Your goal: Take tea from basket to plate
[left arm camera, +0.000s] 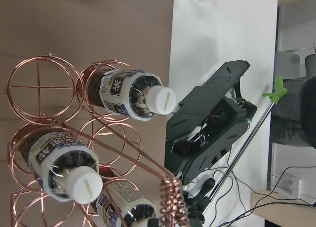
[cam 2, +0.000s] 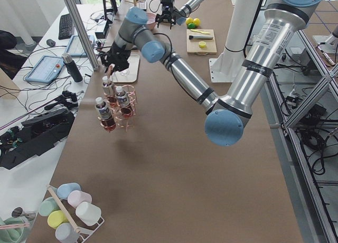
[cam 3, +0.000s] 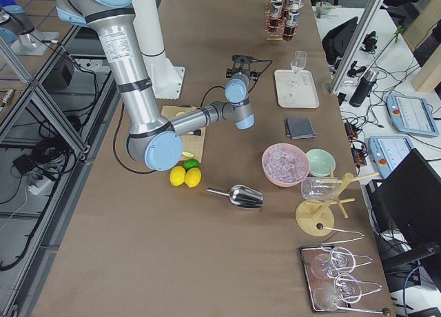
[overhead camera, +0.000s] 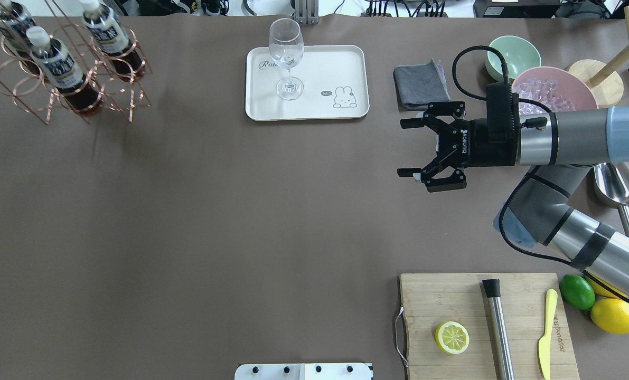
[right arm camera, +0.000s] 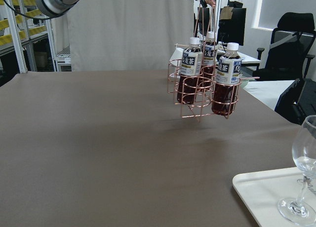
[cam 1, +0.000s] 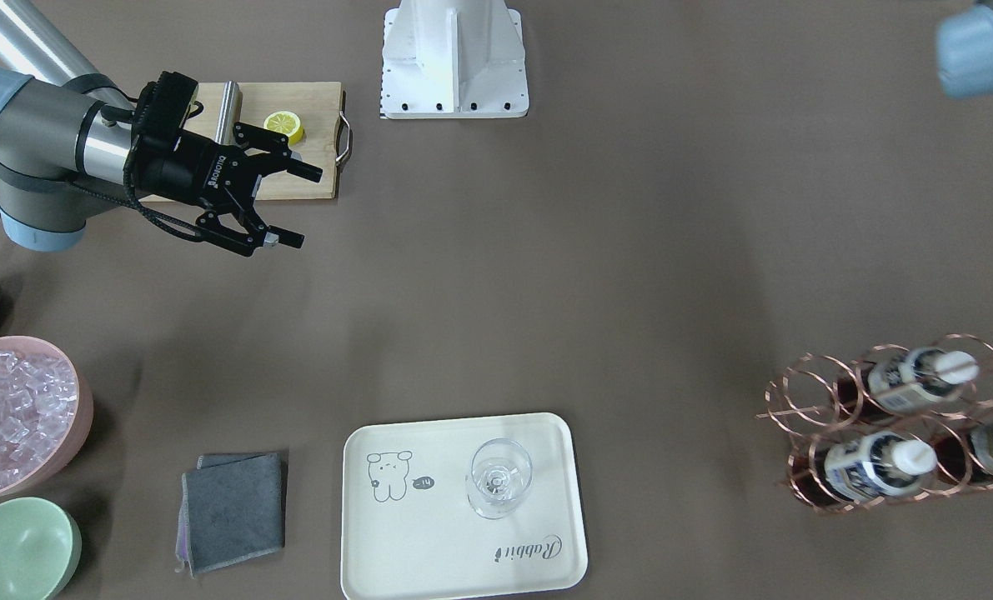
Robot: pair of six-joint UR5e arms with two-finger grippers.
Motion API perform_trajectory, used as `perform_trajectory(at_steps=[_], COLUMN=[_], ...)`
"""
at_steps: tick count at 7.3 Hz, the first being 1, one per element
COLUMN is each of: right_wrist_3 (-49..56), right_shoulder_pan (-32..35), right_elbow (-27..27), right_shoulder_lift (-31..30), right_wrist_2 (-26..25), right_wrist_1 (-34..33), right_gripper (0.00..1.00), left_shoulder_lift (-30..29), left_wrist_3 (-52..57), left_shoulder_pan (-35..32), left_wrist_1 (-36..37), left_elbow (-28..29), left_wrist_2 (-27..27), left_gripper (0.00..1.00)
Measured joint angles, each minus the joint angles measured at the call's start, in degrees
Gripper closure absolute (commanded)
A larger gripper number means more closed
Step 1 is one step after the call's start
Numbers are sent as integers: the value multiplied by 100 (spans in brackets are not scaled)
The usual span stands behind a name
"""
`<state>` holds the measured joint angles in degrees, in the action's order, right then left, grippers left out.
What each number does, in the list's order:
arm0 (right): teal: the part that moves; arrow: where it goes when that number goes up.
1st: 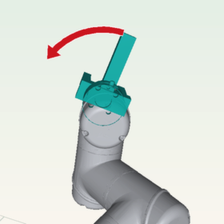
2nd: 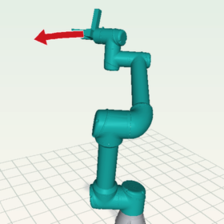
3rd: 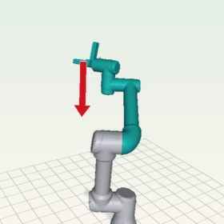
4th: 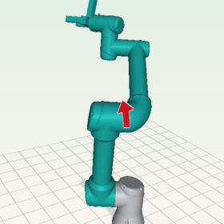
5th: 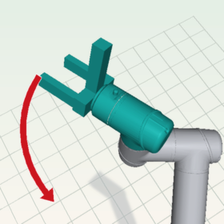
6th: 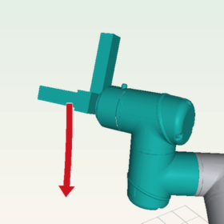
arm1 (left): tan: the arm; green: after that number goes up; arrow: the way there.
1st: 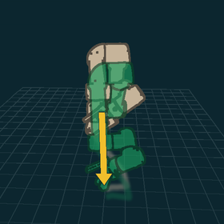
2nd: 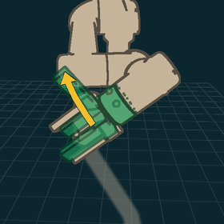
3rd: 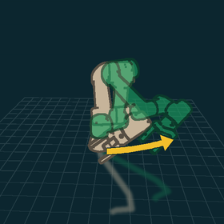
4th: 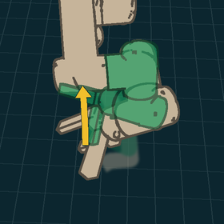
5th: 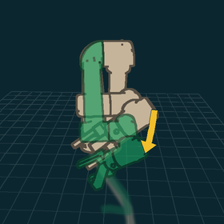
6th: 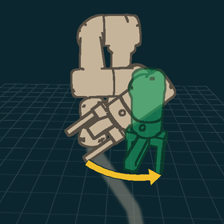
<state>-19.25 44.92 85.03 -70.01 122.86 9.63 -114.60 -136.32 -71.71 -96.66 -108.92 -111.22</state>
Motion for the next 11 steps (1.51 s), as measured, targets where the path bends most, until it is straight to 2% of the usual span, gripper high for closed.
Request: perform_trajectory(at_steps=[1,2,4,6,7,11], right_wrist_3=[-38,-54,-60,-54,-53,-44], right_shoulder_pan=[6,18,91,134,136,140], right_elbow=[16,44,267,489,522,539], right_shoulder_lift=[2,-9,-203,-464,-532,-581], right_wrist_2=[22,31,40,63,72,78], right_wrist_1=[8,19,33,43,46,55], right_gripper=[0,0,0,0,0,0], left_shoulder_lift=[-194,-581,-1362,-2488,-2817,-3468], left_wrist_3=[-390,-764,-1490,-2258,-2461,-2940], left_shoulder_pan=[647,1321,2669,3572,3935,4964], left_wrist_1=[854,1606,2508,3301,3507,3596], left_elbow=[-780,-1290,-1708,-1541,-1406,-670], left_wrist_2=[335,689,1604,2142,2421,3521], left_gripper=[100,100,100,100,100,100])
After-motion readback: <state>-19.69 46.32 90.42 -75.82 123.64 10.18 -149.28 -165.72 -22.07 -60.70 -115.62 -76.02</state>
